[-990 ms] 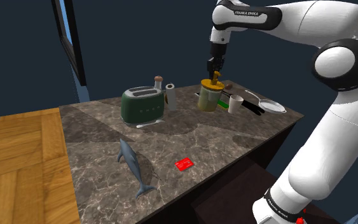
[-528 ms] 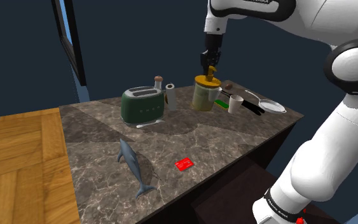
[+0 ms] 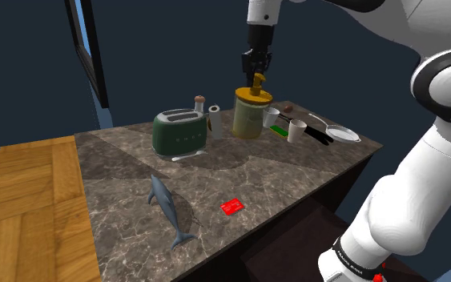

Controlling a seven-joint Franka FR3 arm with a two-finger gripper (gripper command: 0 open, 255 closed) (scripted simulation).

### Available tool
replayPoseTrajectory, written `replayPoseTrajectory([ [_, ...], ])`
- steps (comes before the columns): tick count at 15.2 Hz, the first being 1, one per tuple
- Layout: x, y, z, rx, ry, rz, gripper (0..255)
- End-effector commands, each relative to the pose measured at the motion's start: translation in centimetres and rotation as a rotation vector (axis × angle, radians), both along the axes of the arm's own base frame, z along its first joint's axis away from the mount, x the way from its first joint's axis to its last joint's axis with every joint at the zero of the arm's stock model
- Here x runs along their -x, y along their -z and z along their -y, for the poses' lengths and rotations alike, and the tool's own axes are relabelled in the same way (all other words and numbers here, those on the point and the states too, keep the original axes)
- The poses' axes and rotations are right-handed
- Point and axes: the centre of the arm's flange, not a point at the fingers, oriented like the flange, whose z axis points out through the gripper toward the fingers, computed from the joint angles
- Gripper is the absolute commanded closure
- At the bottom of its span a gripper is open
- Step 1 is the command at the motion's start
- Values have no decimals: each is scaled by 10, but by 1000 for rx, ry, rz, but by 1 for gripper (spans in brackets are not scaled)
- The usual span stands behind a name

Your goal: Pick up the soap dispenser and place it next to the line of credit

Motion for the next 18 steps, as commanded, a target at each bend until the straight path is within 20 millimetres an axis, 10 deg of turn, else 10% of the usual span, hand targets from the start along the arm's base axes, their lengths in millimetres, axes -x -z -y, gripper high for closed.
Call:
replayPoseTrajectory([
  [1, 2, 3, -7, 0, 2, 0, 255],
  [18, 2, 93, -7, 0, 2, 0, 255],
])
